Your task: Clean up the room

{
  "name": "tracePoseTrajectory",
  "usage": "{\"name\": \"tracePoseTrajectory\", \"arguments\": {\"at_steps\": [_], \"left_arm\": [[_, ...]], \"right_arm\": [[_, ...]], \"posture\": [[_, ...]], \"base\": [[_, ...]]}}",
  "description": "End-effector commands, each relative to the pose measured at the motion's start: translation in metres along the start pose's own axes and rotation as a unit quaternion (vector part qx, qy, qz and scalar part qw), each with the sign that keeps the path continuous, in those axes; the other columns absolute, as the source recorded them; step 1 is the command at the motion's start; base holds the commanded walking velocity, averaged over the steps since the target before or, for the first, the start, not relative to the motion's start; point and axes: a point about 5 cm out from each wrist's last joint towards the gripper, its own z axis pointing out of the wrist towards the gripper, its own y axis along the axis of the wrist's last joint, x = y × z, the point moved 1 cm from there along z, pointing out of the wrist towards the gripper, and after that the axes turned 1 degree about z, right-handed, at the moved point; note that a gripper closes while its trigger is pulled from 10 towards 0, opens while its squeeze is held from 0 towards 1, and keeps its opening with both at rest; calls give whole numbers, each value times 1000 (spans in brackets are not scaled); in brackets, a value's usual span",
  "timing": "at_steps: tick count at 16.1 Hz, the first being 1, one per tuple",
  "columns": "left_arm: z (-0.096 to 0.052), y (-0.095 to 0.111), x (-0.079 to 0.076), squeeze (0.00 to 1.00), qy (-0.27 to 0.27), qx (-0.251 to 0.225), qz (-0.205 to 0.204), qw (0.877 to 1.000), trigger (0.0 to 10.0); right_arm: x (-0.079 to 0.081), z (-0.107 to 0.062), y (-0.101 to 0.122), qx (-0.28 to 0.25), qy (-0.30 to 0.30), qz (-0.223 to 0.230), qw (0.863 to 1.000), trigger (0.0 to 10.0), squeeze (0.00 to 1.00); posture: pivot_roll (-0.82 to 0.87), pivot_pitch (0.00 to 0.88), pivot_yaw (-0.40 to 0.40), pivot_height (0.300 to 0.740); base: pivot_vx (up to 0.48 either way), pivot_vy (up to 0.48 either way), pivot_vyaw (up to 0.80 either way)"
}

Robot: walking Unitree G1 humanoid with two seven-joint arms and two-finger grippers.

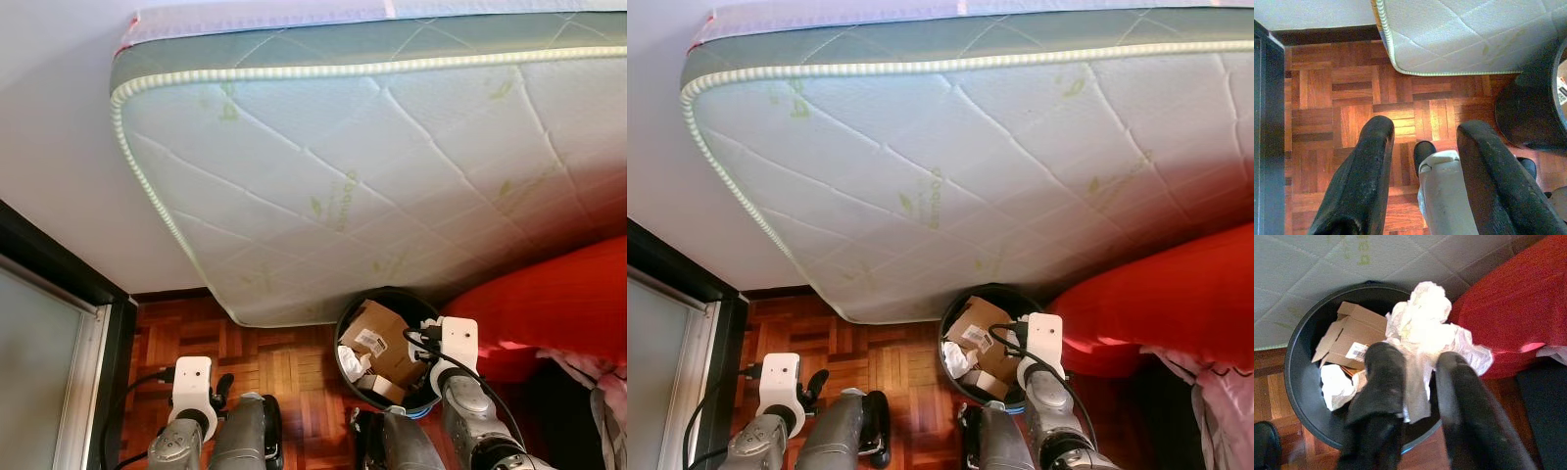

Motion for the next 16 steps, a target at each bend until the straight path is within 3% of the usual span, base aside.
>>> {"name": "tracePoseTrajectory", "arguments": {"at_steps": [1,16], "left_arm": [[-6,-13,1,0,4,21,-6,1000,10000],[-5,-12,-1,0,-3,24,-4,1000,10000]], "right_arm": [[-2,-2,-8,13,-7,7,1000,10000,1000],[-9,-1,-7,20,-28,-9,999,10000,1000]], "posture": [[83,317,-17,660],[81,313,-16,660]], "base": [[0,0,0],[0,0,0]]}}
